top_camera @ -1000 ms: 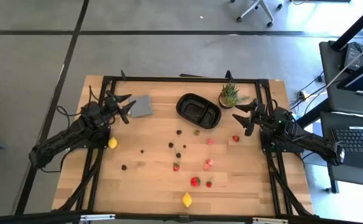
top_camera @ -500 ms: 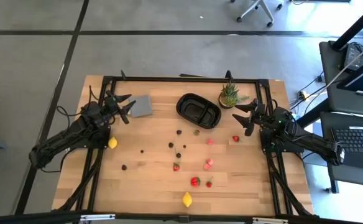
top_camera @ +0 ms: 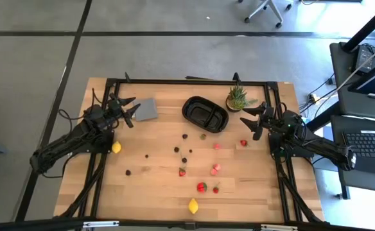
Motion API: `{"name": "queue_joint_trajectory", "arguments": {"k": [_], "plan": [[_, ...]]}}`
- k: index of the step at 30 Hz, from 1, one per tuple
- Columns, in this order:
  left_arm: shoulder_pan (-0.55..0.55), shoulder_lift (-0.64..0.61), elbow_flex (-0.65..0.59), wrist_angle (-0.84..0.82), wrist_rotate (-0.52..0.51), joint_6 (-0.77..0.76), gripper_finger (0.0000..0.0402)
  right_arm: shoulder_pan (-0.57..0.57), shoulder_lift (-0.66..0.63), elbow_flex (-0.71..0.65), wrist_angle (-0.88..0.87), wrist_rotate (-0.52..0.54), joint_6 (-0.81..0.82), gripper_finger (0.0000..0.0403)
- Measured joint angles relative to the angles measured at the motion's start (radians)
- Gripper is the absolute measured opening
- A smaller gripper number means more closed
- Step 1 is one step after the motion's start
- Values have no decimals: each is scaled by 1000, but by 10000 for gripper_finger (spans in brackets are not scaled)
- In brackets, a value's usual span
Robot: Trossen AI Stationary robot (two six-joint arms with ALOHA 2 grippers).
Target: Pick and placing Produce into tupperware
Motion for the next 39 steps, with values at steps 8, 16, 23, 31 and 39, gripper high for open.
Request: {"name": "queue_joint_trajectory", "arguments": {"k": [8, 16, 23, 31, 39], "plan": [[0, 0, 0, 0, 0, 0, 173, 0, 0, 0, 0, 0, 0, 263], [0, 0, 0, 0, 0, 0, 179, 0, 0, 0, 0, 0, 0, 263], [0, 0, 0, 0, 0, 0, 177, 0, 0, 0, 0, 0, 0, 263], [0, 0, 0, 0, 0, 0, 173, 0, 0, 0, 0, 0, 0, 263], [0, 0, 0, 0, 0, 0, 178, 0, 0, 0, 0, 0, 0, 263]]}}
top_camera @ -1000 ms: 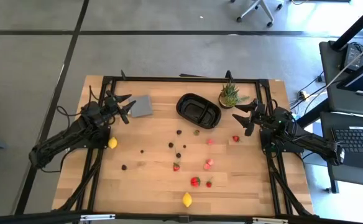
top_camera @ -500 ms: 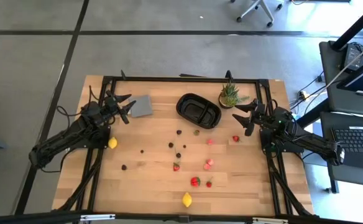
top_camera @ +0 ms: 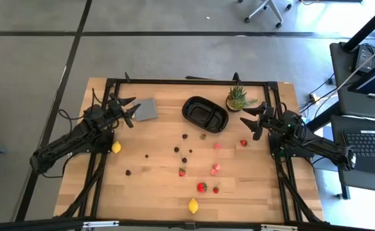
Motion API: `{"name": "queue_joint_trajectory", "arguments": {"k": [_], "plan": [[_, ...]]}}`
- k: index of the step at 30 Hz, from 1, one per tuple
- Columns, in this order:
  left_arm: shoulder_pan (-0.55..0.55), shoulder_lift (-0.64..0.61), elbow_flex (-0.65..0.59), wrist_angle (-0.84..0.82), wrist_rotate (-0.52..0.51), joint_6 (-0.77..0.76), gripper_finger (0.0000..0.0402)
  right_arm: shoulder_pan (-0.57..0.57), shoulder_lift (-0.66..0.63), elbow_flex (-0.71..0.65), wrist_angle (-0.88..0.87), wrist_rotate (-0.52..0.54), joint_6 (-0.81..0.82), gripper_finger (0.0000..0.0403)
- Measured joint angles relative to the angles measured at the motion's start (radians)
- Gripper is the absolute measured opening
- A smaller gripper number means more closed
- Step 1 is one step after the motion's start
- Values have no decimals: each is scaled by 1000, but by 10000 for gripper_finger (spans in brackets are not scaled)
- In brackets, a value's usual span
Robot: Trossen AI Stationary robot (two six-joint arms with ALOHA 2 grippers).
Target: Pick and placing Produce into tupperware
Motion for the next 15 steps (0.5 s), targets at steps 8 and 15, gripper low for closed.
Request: {"name": "queue_joint_trajectory", "arguments": {"k": [8, 15], "plan": [[0, 0, 0, 0, 0, 0, 174, 0, 0, 0, 0, 0, 0, 263], [0, 0, 0, 0, 0, 0, 180, 0, 0, 0, 0, 0, 0, 263]]}}
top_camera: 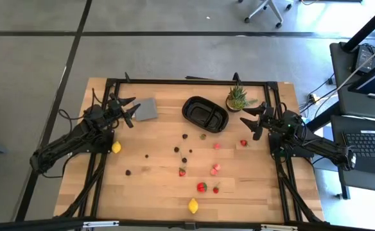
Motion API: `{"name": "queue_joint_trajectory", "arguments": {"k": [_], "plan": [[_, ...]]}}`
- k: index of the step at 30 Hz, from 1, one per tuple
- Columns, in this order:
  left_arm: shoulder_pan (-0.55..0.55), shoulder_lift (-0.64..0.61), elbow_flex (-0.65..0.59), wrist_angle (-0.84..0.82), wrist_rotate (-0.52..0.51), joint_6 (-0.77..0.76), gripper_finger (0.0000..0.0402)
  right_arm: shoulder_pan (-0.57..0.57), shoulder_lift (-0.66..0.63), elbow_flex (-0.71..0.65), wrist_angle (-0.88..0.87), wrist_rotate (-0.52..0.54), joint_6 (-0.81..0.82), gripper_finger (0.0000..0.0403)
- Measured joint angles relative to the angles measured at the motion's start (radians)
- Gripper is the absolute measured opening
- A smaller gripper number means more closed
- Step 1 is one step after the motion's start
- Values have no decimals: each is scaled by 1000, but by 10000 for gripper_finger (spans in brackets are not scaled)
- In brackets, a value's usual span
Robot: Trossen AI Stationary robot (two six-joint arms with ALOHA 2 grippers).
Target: Pick and placing Produce into tupperware
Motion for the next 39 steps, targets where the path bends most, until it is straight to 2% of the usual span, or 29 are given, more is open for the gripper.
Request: {"name": "queue_joint_trajectory", "arguments": {"k": [11, 16, 26, 32, 36, 39], "plan": [[0, 0, 0, 0, 0, 0, 175, 0, 0, 0, 0, 0, 4, 263], [0, 0, 0, 0, 0, 0, 180, 0, 0, 0, 0, 0, 53, 263], [0, 0, 0, 0, 0, 0, 173, 0, 1, 5, -9, 0, 7, 263], [0, 0, 0, 0, 0, 0, 180, 17, 59, 142, -131, -25, 25, 263], [0, 0, 0, 3, -6, 0, 178, 41, 188, 292, -250, 9, 32, 263], [0, 0, 0, 3, -6, 0, 174, 56, 330, 425, -429, 58, 97, 263]]}}
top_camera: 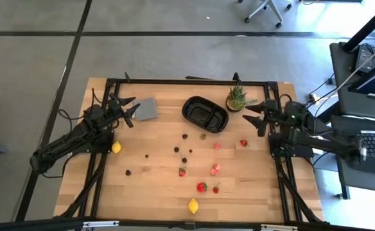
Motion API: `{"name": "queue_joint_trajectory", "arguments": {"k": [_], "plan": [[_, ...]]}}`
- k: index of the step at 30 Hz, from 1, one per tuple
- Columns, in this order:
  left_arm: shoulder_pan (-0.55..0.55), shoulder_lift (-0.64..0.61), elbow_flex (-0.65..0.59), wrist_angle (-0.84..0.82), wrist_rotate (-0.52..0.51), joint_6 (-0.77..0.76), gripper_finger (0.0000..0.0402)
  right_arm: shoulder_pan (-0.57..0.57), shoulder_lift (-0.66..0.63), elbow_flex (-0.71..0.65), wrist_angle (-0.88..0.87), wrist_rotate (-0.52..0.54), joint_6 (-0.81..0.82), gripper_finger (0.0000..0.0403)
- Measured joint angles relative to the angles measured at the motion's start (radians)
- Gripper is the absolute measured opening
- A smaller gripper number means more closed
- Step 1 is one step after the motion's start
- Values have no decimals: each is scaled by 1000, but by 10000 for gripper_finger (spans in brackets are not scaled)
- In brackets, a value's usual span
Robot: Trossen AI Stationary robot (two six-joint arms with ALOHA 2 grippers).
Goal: Pick and placing Produce into tupperware
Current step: Put the strawberry into the black bin
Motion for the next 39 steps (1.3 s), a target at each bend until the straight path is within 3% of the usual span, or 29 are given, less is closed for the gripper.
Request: {"name": "queue_joint_trajectory", "arguments": {"k": [6, 11, 20, 30, 34, 39], "plan": [[0, 0, 0, 0, 0, 0, 176, 31, 326, 246, -396, 2, 211, 263], [0, 0, 0, 0, 1, 0, 177, 73, 542, 325, -556, -18, 358, 263], [0, 0, 0, 0, 1, 0, 170, 199, 779, 325, -618, -34, 479, 263], [0, 0, 0, 0, 2, 0, 174, 317, 933, 325, -584, 26, 448, 263], [0, 0, 0, 0, 2, 0, 169, 356, 986, 325, -560, 97, 416, 263], [0, 0, 0, 0, 2, 0, 169, 385, 1040, 325, -534, 100, 398, 263]]}}
